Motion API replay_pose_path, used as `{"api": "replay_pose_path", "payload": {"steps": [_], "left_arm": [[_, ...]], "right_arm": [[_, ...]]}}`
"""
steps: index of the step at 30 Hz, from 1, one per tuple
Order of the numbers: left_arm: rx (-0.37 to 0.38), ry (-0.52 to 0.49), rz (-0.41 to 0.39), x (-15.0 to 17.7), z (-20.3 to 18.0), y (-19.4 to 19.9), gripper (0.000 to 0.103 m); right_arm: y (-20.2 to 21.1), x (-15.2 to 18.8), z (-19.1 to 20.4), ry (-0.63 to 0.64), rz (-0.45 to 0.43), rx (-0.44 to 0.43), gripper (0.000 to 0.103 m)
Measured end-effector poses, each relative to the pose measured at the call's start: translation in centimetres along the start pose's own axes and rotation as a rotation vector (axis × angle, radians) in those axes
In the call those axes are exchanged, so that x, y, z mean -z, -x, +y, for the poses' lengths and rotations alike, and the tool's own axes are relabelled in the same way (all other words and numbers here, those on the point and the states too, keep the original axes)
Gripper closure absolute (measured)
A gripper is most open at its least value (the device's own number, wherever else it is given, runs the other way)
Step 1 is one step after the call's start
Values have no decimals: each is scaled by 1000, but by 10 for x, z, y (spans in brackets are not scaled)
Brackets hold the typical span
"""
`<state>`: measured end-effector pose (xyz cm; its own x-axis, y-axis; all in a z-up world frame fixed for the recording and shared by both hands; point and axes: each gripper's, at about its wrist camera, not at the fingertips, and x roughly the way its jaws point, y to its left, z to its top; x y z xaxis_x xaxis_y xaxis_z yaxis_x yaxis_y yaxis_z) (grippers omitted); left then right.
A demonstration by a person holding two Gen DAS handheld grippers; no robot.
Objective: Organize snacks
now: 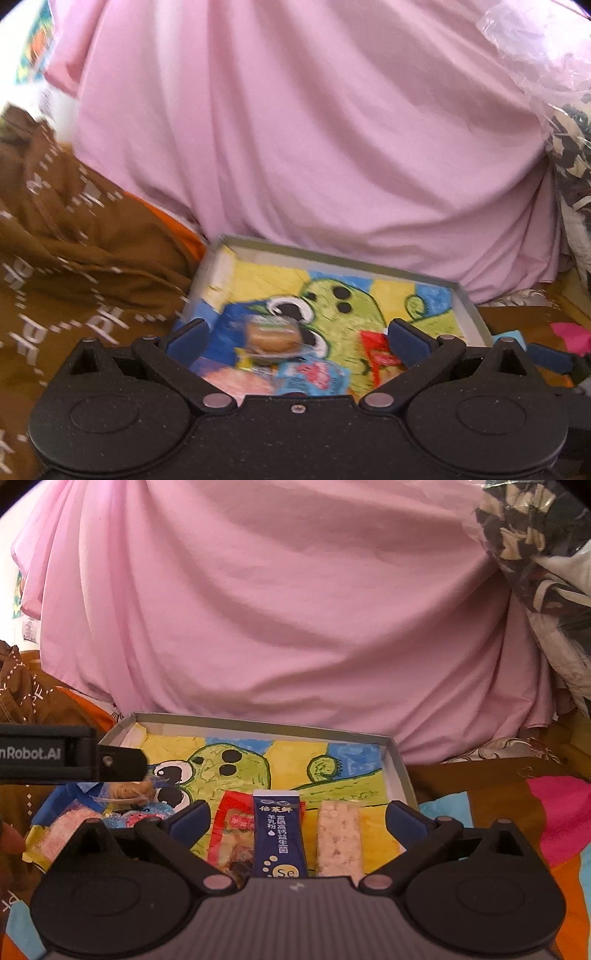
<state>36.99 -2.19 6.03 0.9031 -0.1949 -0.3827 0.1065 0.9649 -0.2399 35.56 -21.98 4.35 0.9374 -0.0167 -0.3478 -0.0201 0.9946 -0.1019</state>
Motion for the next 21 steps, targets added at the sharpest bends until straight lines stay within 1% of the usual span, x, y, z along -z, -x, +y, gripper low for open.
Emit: {"api": "replay_pose_path", "payload": {"steps": [3,8,15,18,21], "left_arm": [[-46,-5,-35,1,5,13,1],[-79,-7,-58,3,12,29,1],[-109,7,-53,11,20,54,1],[-122,-11,-32,15,20,63,1],[-135,-40,-33,19,22,77,1]], "right_arm": [[8,-2,-1,-12,-4,4,0],[24,-4,-2,-40,-16,6,0],[46,-10,-2,-70,-36,16,0],[57,-13,0,-75,-46,18,0],[69,-14,1,-85,-57,15,0]]}}
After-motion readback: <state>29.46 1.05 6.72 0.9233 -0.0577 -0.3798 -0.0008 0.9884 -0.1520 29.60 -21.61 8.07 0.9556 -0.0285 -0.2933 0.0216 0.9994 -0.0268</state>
